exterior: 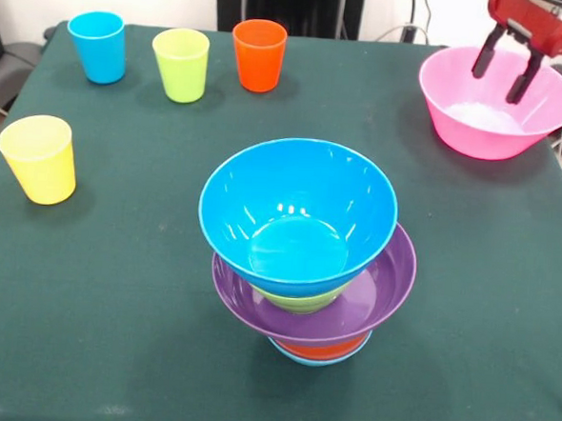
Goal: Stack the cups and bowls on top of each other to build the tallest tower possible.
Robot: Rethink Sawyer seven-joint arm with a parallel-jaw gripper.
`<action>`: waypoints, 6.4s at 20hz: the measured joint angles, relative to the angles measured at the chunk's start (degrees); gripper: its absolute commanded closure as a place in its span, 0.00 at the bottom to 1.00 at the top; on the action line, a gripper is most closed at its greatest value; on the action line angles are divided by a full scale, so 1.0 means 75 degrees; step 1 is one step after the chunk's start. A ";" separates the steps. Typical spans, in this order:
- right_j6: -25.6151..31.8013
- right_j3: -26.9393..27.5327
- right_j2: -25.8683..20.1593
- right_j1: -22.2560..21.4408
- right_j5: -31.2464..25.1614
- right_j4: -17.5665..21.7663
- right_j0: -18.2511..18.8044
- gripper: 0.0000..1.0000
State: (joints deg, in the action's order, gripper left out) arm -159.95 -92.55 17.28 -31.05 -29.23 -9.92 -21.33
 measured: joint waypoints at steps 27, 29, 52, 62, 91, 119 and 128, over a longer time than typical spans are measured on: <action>0.0000 -0.1090 -0.0085 -0.0604 0.0310 0.1193 0.1737 0.00; 0.0000 -0.1100 -0.0089 -0.0583 0.0349 0.1229 0.1729 0.00; 0.0000 -0.1734 -0.0151 -0.0488 0.1629 0.1256 0.1274 0.00; 0.0000 -0.2408 -0.0411 -0.0922 0.1632 0.1324 0.1393 0.00; 0.0576 -0.2221 -0.2850 -0.2233 0.1691 0.5358 0.2690 0.00; 0.0576 -0.0928 -0.1522 0.0370 0.3795 0.6464 0.0990 0.00; 0.0576 -0.0928 -0.0956 0.0548 0.4459 0.6463 0.0902 0.00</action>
State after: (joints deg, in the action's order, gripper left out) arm -155.63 -99.51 10.11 -26.94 4.21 38.55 -14.56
